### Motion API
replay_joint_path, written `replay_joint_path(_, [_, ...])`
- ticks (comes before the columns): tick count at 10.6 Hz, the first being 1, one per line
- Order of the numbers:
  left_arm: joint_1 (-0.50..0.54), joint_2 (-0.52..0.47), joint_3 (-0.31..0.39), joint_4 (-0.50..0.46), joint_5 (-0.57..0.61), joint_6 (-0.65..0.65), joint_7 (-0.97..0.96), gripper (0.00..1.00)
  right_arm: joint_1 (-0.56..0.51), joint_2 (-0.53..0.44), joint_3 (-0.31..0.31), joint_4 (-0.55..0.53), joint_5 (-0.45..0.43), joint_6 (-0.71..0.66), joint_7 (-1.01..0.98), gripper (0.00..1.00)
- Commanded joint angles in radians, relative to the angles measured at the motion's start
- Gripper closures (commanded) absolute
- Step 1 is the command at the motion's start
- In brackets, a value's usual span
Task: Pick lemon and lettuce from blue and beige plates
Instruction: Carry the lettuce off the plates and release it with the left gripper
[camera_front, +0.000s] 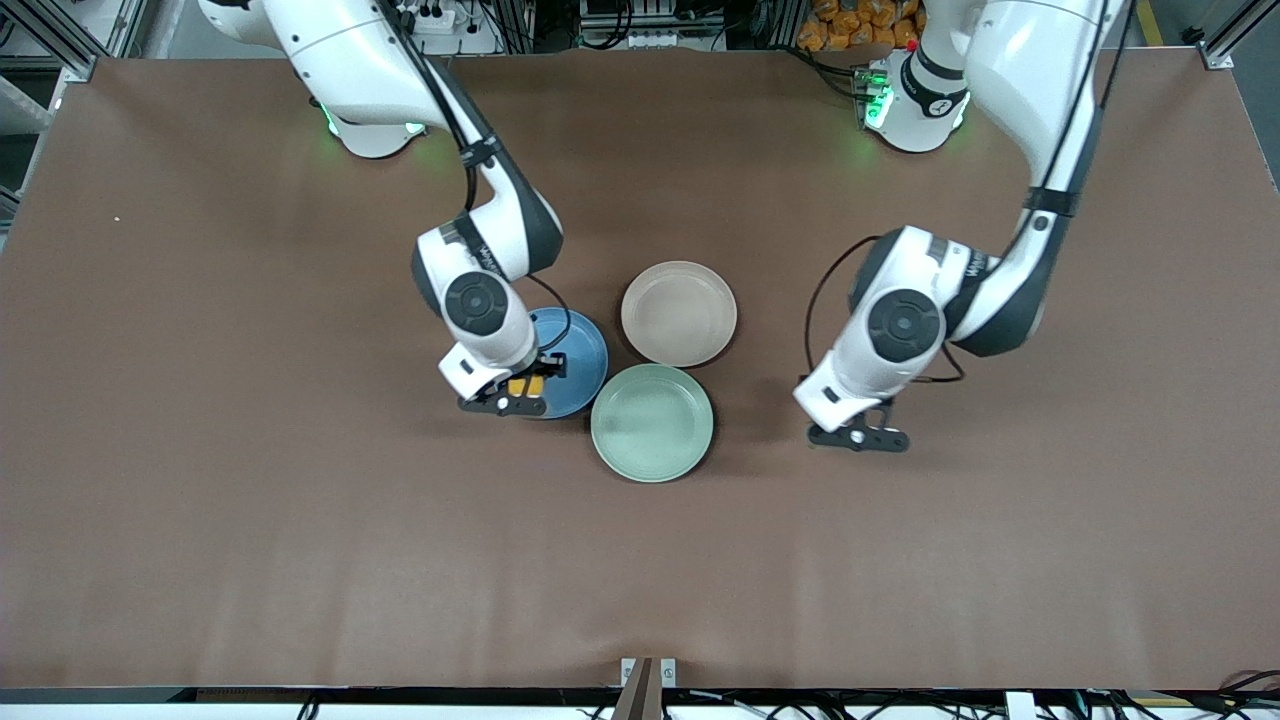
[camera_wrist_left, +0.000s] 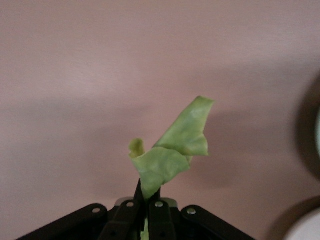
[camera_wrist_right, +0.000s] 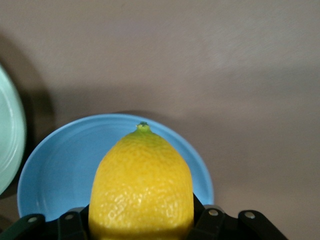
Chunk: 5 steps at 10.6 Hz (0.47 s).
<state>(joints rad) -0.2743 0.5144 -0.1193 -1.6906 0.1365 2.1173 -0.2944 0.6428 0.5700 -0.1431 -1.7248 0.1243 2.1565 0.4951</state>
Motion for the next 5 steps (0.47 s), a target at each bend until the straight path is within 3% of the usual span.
replay_joint_path(1, [0.081, 0.004, -0.011, 0.012, 0.026, -0.017, 0.108, 1.00, -0.078, -0.064, 0.008, 0.027, 0.005, -0.120, -0.107, 0.42])
replay_joint_path(5, [0.115, 0.051, -0.008, 0.012, 0.052, -0.017, 0.132, 1.00, -0.193, -0.085, 0.007, 0.129, 0.001, -0.266, -0.265, 0.46])
